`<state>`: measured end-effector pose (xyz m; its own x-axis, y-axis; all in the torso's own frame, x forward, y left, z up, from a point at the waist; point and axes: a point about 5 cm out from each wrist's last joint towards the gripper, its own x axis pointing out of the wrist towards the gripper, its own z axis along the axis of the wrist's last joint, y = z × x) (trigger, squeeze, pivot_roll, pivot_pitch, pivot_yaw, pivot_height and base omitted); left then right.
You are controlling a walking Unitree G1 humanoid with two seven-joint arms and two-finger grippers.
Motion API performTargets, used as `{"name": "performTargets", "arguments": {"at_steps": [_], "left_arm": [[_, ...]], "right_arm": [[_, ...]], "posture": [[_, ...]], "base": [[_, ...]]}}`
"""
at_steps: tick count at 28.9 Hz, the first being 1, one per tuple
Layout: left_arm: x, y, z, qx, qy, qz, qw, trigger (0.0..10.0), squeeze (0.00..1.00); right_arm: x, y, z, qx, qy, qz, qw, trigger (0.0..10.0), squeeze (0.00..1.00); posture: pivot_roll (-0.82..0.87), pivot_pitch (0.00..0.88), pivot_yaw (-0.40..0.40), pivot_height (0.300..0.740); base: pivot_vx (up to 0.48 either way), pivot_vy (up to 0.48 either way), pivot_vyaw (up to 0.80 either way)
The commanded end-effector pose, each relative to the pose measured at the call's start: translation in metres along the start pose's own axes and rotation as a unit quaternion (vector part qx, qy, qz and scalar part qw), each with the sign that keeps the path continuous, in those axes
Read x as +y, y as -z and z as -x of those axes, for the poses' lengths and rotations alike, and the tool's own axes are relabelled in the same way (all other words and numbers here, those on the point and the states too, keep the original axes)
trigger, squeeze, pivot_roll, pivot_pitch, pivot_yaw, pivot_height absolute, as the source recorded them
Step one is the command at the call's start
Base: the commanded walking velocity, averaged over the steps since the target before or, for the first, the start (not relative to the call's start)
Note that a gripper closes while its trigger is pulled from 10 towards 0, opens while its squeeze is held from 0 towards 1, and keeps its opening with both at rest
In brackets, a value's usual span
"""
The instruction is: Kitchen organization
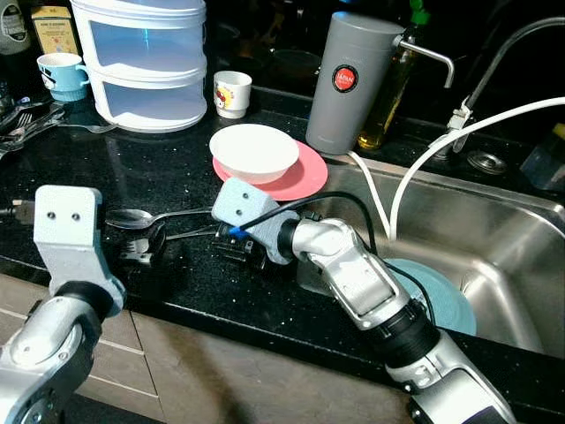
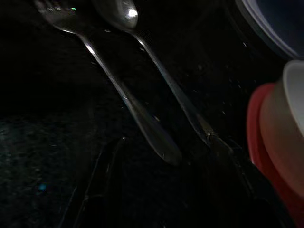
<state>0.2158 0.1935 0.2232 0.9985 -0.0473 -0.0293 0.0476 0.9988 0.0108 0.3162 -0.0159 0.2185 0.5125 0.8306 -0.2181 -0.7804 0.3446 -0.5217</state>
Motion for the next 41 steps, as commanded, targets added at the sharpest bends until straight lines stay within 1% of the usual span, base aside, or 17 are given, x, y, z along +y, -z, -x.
{"name": "performTargets", "arguments": {"at_steps": [1,3,5,6,9,10,13,16,19,21,26,28,31,34,39,40,41], "left_arm": [[-0.005,-0.002,0.001,-0.001,0.019,-0.003,1.0,10.0,0.0],[-0.006,-0.005,0.001,-0.004,0.024,-0.008,1.0,10.0,0.0],[-0.006,-0.005,0.001,-0.004,0.024,-0.008,1.0,10.0,0.0],[-0.008,-0.008,0.002,-0.005,0.036,-0.012,0.999,10.0,0.0],[-0.008,-0.009,0.002,-0.006,0.043,-0.013,0.999,10.0,0.0],[-0.009,-0.013,0.004,-0.01,0.058,-0.02,0.998,10.0,0.0],[-0.005,-0.018,0.005,-0.013,0.059,-0.027,0.998,10.0,0.0],[0.01,-0.026,0.008,-0.02,0.034,-0.049,0.998,10.0,0.0],[0.016,-0.03,0.009,-0.022,0.022,-0.059,0.998,10.0,0.0],[0.034,-0.038,0.014,-0.018,-0.011,-0.105,0.994,10.0,0.0],[0.045,-0.043,0.016,-0.01,-0.015,-0.134,0.991,10.0,0.0],[0.047,-0.044,0.016,-0.011,-0.016,-0.134,0.991,10.0,0.0],[0.049,-0.051,0.016,-0.024,-0.005,-0.114,0.993,10.0,0.0],[0.045,-0.051,0.02,-0.021,0.04,-0.094,0.995,10.0,0.0],[0.043,-0.051,0.029,-0.029,0.074,-0.059,0.995,10.0,0.0],[0.043,-0.046,0.04,-0.01,0.104,-0.05,0.993,10.0,0.0],[0.043,-0.046,0.04,-0.01,0.104,-0.05,0.993,10.0,0.0]], "right_arm": [[-0.002,0.002,0.003,0.002,0.004,-0.015,1.0,10.0,0.0],[-0.004,-0.002,0.005,-0.021,-0.005,-0.045,0.999,10.0,0.0],[-0.004,-0.002,0.005,-0.021,-0.005,-0.045,0.999,10.0,0.0],[0.003,-0.007,0.006,-0.057,-0.053,-0.064,0.995,10.0,0.0],[0.009,-0.008,0.007,-0.073,-0.083,-0.065,0.992,10.0,0.0],[0.023,-0.007,0.01,-0.083,-0.155,-0.067,0.982,10.0,0.0],[0.028,-0.005,0.008,-0.082,-0.178,-0.077,0.978,10.0,0.0],[0.023,-0.009,-0.001,-0.09,-0.16,-0.099,0.978,10.0,0.0],[0.02,-0.01,-0.004,-0.093,-0.151,-0.106,0.978,10.0,0.0],[0.011,-0.014,-0.01,-0.108,-0.115,-0.132,0.979,10.0,0.0],[0.001,-0.016,-0.012,-0.136,-0.095,-0.178,0.97,10.0,0.0],[0.001,-0.017,-0.011,-0.142,-0.098,-0.186,0.967,10.0,0.0],[0.003,-0.018,-0.012,-0.156,-0.134,-0.194,0.959,10.0,0.0],[0.012,-0.02,-0.017,-0.152,-0.207,-0.154,0.954,10.0,0.0],[0.011,-0.019,-0.032,-0.135,-0.21,-0.134,0.959,10.0,0.0],[0.009,-0.023,-0.043,-0.131,-0.203,-0.126,0.962,10.0,0.0],[0.009,-0.023,-0.043,-0.131,-0.203,-0.126,0.962,10.0,0.0]], "posture": [[0.17,0.0,-0.123,0.74],[0.17,0.0,-0.125,0.74],[0.17,0.0,-0.125,0.74],[0.18,0.0,-0.134,0.74],[0.18,0.0,-0.134,0.74],[0.19,0.0,-0.142,0.74],[0.19,0.0,-0.142,0.74],[0.2,0.0,-0.154,0.74],[0.2,0.0,-0.154,0.74],[0.21,0.0,-0.155,0.74],[0.21,0.0,-0.154,0.74],[0.21,0.0,-0.154,0.74],[0.21,0.0,-0.156,0.74],[0.21,0.0,-0.167,0.74],[0.23,0.0,-0.187,0.74],[0.25,0.006,-0.207,0.74],[0.25,0.006,-0.207,0.74]], "base": [[0.0,0.0,0.0],[0.0,0.0,0.0],[0.0,0.0,0.0],[0.0,0.0,0.0],[0.0,0.0,0.0],[0.0,0.0,0.0],[0.0,0.0,0.0],[0.0,0.0,0.0],[0.0,0.0,0.0],[0.0,0.0,0.0],[0.0,0.0,0.0],[0.0,0.0,0.0],[0.0,0.0,0.0],[0.0,0.0,0.0],[0.0,0.0,0.0],[0.0,0.0,0.0],[0.0,0.0,0.0]]}}
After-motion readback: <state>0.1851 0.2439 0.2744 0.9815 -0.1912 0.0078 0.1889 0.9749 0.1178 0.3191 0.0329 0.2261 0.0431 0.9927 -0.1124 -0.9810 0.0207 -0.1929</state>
